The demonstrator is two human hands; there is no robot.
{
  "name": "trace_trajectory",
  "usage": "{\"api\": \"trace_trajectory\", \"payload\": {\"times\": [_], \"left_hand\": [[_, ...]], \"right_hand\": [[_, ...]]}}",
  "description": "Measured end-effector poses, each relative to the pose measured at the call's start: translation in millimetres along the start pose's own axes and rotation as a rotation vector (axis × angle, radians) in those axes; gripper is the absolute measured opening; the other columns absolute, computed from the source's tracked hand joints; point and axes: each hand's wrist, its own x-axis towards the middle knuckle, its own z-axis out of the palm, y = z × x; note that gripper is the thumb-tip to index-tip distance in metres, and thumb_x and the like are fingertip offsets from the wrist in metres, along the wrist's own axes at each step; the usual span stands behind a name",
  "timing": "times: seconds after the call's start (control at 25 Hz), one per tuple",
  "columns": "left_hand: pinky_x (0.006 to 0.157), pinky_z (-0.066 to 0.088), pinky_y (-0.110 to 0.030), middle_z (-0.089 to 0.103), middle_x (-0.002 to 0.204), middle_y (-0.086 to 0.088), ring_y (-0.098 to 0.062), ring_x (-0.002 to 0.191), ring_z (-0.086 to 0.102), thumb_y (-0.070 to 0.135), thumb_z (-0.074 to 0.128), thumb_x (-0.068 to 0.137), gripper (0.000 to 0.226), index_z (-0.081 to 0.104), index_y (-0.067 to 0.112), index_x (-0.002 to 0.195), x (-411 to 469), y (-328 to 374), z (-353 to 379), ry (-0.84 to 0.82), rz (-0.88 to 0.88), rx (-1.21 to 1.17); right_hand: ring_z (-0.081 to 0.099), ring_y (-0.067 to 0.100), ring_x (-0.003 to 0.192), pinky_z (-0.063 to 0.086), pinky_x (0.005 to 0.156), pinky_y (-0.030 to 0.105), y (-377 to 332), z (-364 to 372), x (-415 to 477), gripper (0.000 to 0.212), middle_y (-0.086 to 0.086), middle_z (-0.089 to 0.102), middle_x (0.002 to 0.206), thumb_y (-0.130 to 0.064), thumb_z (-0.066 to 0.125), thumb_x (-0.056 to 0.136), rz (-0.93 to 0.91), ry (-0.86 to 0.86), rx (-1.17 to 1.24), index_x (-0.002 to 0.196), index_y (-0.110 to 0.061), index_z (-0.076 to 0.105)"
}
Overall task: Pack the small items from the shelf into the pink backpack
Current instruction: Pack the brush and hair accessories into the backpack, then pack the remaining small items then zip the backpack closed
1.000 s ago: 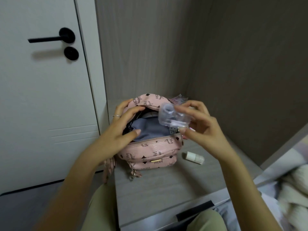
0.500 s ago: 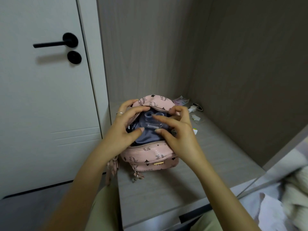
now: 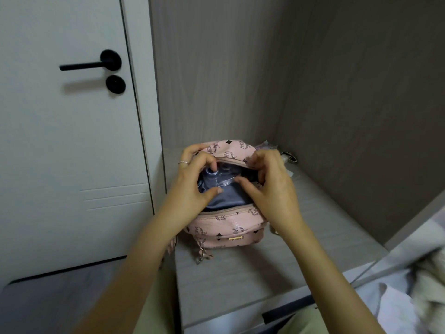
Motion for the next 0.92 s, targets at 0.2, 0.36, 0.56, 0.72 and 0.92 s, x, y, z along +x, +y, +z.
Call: {"api": "trace_trajectory", "payload": {"times": [0.2, 0.36, 0.56, 0.72, 0.92], "left_hand": [[0.093, 0.04, -0.014, 0.044, 0.122, 0.012, -0.002, 0.112, 0.047, 0.009, 0.081, 0.066, 0.074, 0.028, 0.041, 0.106, 1.6, -2.3, 3.4, 0.053, -0.129, -0.023], [0.085, 0.023, 0.007, 0.04, 0.119, 0.015, 0.002, 0.107, 0.039, 0.008, 0.082, 0.064, 0.076, 0.043, 0.027, 0.126, 8.5, -3.8, 4.2, 0.054, -0.118, 0.056], [0.078, 0.026, 0.002, 0.042, 0.112, 0.011, -0.005, 0.103, 0.04, 0.007, 0.084, 0.06, 0.069, 0.049, 0.02, 0.118, 12.5, -2.3, 4.3, 0.09, -0.14, 0.099], [0.082, 0.027, -0.008, 0.042, 0.111, 0.01, -0.006, 0.103, 0.04, 0.006, 0.084, 0.061, 0.067, 0.05, 0.019, 0.117, 12.2, 1.2, 9.4, 0.142, -0.182, 0.103], [0.097, 0.034, -0.022, 0.043, 0.119, 0.009, -0.013, 0.116, 0.045, 0.014, 0.083, 0.065, 0.072, 0.047, 0.021, 0.127, 12.0, 2.6, -4.7, 0.025, -0.146, 0.027]], "right_hand": [[0.047, 0.014, 0.112, 0.045, 0.089, 0.028, 8.6, -2.6, 0.7, 0.052, -0.001, 0.049, 0.125, -0.02, 0.073, 0.078, -0.137, -0.003, -0.086, 0.127, -0.021, 0.055], [0.054, 0.02, 0.099, 0.046, 0.084, 0.033, 13.0, 4.8, 3.7, 0.018, 0.0, 0.063, 0.111, -0.009, 0.065, 0.084, -0.131, 0.164, -0.059, 0.102, -0.012, 0.069], [0.055, 0.005, 0.112, 0.042, 0.1, 0.04, 17.4, 14.7, 3.6, 0.014, -0.001, 0.065, 0.118, -0.003, 0.06, 0.085, -0.144, 0.143, 0.161, 0.09, -0.016, 0.058], [0.059, 0.011, 0.113, 0.046, 0.092, 0.025, 4.7, 17.4, 2.0, 0.025, -0.001, 0.066, 0.116, -0.003, 0.057, 0.087, -0.032, 0.073, 0.519, 0.078, -0.026, 0.05], [0.029, 0.018, 0.141, 0.031, 0.113, 0.042, 14.9, -0.3, -9.7, 0.076, 0.001, 0.031, 0.152, -0.045, 0.075, 0.07, -0.047, -0.272, 0.52, 0.133, -0.022, 0.041]]}}
